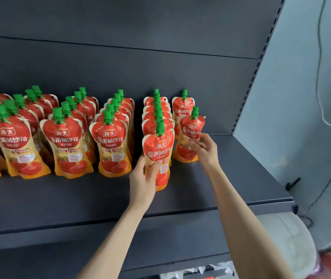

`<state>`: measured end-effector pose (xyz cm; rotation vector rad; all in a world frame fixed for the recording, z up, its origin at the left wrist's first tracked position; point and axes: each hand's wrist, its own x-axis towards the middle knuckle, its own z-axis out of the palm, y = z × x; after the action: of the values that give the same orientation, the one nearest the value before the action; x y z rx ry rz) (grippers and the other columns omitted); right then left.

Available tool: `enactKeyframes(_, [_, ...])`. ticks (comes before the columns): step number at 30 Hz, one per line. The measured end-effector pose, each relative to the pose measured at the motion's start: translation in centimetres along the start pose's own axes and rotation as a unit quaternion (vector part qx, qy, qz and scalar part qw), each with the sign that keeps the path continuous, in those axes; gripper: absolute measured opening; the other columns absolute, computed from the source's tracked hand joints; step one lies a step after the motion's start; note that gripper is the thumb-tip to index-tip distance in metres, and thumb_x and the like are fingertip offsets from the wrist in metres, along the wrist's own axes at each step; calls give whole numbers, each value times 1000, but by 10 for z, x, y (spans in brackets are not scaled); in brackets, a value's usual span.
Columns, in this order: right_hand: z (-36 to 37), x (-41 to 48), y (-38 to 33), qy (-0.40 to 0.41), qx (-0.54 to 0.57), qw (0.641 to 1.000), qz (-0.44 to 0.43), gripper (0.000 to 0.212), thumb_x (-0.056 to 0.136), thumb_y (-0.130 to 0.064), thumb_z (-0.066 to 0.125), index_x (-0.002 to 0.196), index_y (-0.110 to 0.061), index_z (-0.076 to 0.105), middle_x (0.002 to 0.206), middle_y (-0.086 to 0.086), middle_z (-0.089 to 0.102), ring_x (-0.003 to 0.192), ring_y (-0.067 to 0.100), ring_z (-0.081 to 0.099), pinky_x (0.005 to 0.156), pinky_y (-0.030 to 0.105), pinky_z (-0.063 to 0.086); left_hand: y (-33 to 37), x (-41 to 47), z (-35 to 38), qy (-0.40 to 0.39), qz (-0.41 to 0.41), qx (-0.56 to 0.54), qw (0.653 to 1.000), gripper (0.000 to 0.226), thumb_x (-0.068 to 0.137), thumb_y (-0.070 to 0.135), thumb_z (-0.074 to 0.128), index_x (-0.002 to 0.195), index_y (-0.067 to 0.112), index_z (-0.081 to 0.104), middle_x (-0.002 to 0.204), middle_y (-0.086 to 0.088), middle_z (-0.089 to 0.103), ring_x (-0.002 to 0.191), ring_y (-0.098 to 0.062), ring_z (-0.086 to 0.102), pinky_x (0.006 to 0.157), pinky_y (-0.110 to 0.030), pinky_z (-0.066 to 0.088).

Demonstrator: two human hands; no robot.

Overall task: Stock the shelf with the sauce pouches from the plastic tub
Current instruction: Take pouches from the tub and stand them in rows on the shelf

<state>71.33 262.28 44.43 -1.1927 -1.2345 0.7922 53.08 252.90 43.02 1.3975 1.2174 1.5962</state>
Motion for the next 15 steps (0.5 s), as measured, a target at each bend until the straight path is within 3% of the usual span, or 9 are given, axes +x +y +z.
enactKeyframes(3, [1, 23, 7, 2, -13, 1000, -3, 21, 85, 0, 62, 101, -13, 59, 98, 8, 65, 88, 24, 64, 81, 37, 52, 0, -1, 1, -2, 6, -5, 1000, 25, 91, 22, 57, 115, 20, 57, 111, 18, 62, 105, 9, 56, 84, -9, 47])
enactKeyframes(7, [4, 53, 18, -29, -3, 1000, -1, 22, 86, -3, 63, 104, -14, 59, 101, 10, 66, 90, 26, 64, 77, 35, 53, 1, -2, 6, 15, 6, -8, 1000, 21, 89, 26, 57, 107, 37, 54, 109, 23, 60, 105, 11, 55, 83, -7, 46])
enactKeyframes(11, [8, 78, 26, -50, -11, 999, -6, 22, 86, -4, 63, 105, -14, 59, 99, 10, 65, 90, 28, 64, 81, 38, 53, -1, -1, 9, 27, 7, -10, 1000, 24, 83, 37, 56, 107, 36, 55, 112, 19, 61, 109, 5, 56, 86, -11, 48])
enactKeyframes(15, [11, 96, 31, -58, -21, 998, -3, 23, 86, -4, 62, 107, -13, 59, 97, 9, 65, 88, 24, 63, 83, 38, 52, -2, -1, 12, 31, 6, -18, 999, 25, 83, 34, 57, 108, 34, 55, 112, 17, 63, 108, 3, 57, 83, -11, 48])
